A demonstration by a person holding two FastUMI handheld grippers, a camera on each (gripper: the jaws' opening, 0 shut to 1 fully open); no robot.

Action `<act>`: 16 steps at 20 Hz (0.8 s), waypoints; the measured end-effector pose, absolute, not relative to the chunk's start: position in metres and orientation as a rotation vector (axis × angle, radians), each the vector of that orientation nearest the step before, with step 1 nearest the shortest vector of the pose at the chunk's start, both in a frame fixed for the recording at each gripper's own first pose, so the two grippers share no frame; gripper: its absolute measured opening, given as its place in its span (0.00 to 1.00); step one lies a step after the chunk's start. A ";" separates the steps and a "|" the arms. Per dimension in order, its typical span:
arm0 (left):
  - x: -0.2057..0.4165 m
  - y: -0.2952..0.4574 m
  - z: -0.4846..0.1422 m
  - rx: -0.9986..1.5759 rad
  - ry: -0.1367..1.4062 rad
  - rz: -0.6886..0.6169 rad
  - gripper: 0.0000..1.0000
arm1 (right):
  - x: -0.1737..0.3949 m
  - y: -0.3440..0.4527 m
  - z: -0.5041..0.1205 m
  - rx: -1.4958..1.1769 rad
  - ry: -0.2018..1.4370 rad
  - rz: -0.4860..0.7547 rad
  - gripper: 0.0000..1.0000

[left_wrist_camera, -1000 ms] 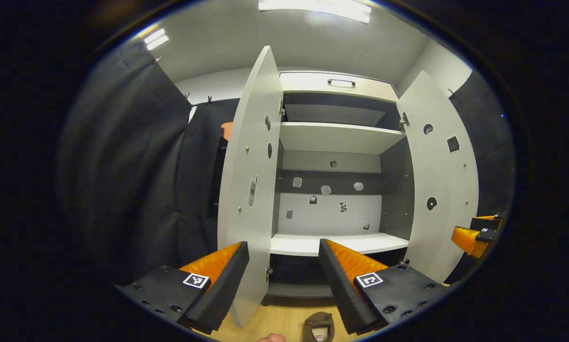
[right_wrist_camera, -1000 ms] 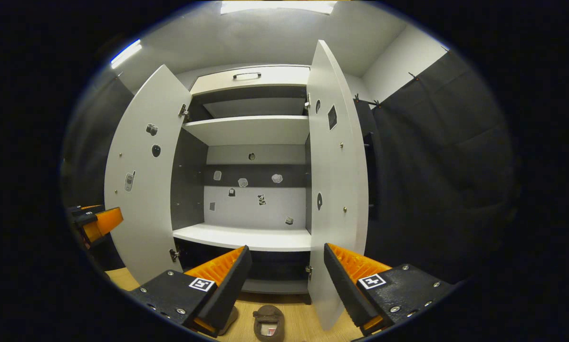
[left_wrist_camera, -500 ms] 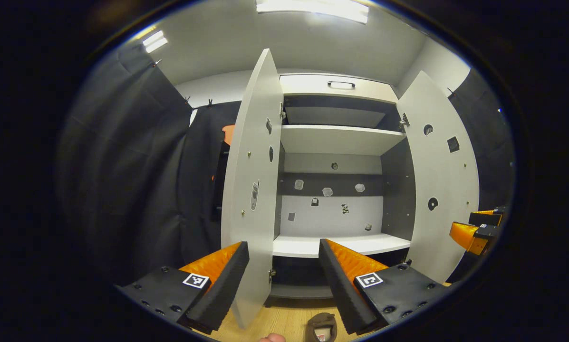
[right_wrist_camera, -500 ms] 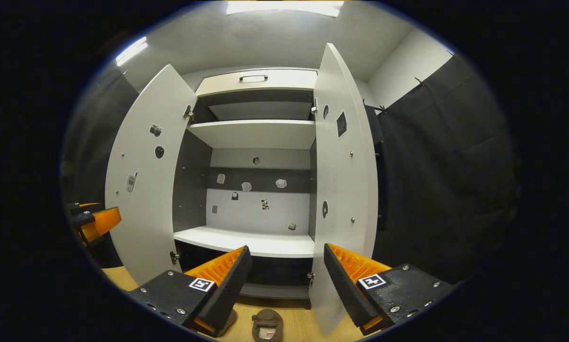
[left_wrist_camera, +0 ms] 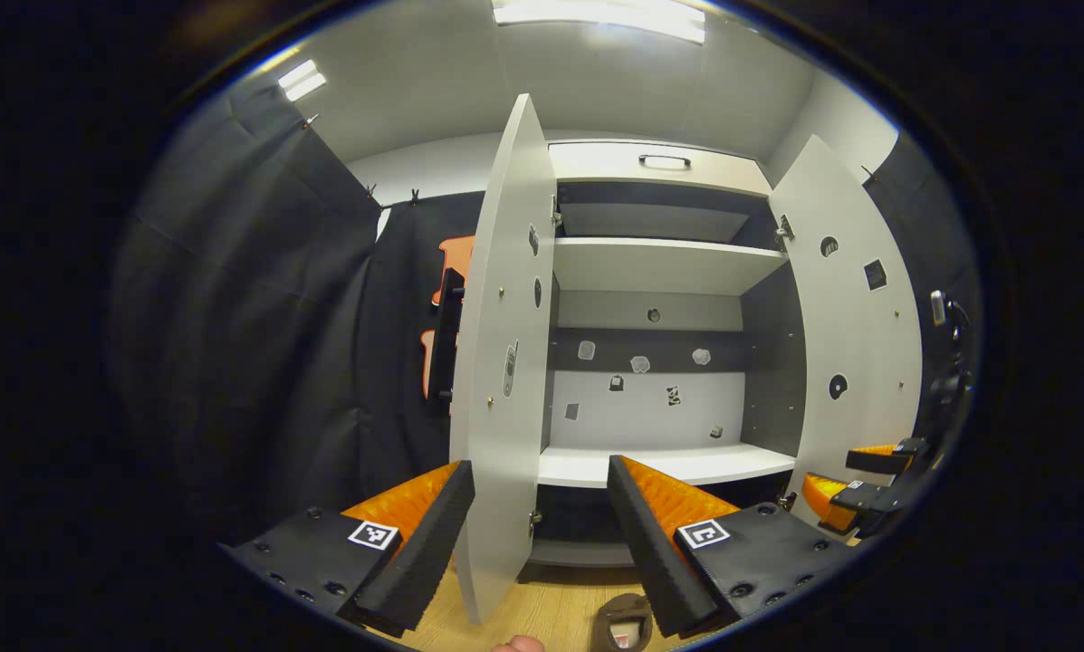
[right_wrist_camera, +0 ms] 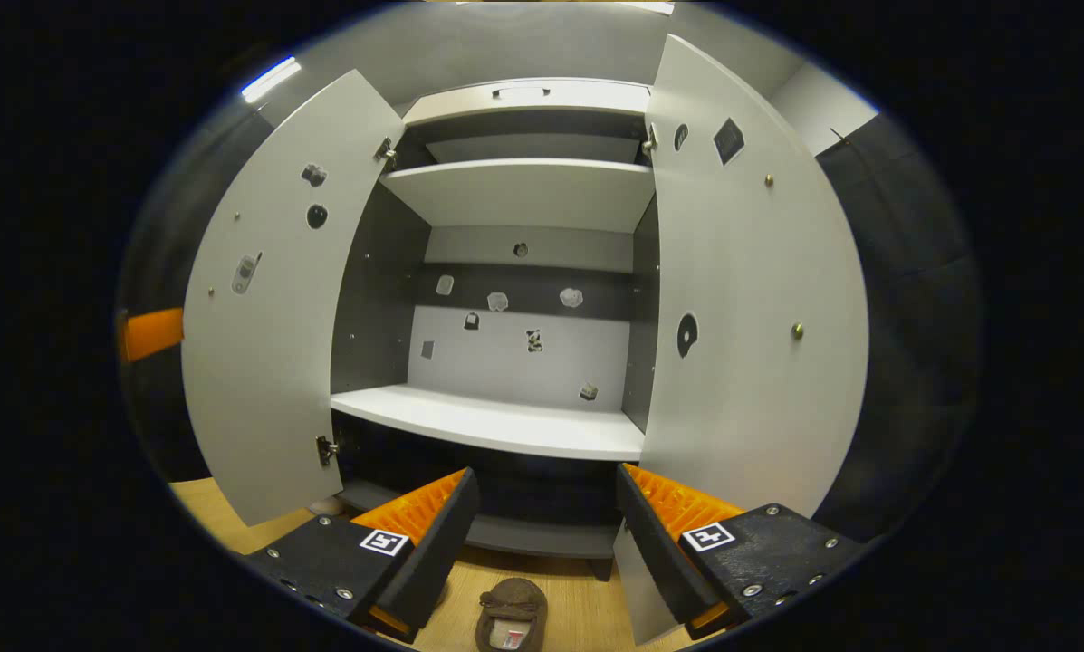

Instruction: Grab one shoe with the right hand and put it into the shoe cabinet, grab the other shoe with the left hand and put it into the shoe cabinet; then close the right door with the right hand and the left door with the left hand.

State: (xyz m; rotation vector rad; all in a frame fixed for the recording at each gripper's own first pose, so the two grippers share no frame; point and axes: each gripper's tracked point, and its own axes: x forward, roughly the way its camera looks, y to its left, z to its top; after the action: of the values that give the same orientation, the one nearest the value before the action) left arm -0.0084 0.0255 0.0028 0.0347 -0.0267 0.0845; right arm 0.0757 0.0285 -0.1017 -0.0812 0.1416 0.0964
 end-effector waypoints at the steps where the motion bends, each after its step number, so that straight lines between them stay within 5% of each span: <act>1: -0.009 0.028 0.001 0.028 -0.022 0.090 0.99 | 0.078 0.031 -0.124 -0.081 0.180 0.103 0.94; 7: -0.009 0.040 -0.002 0.023 -0.018 0.111 0.96 | 0.061 0.027 -0.265 -0.156 0.466 0.143 0.94; 16: -0.008 0.045 -0.011 0.012 0.000 0.115 0.96 | 0.041 -0.003 -0.381 -0.235 0.736 0.115 0.94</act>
State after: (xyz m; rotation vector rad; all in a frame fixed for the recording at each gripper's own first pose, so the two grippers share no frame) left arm -0.0076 0.0449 -0.0109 0.0117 0.0004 0.1146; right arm 0.0408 -0.0034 -0.3806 -0.2352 0.7357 0.1150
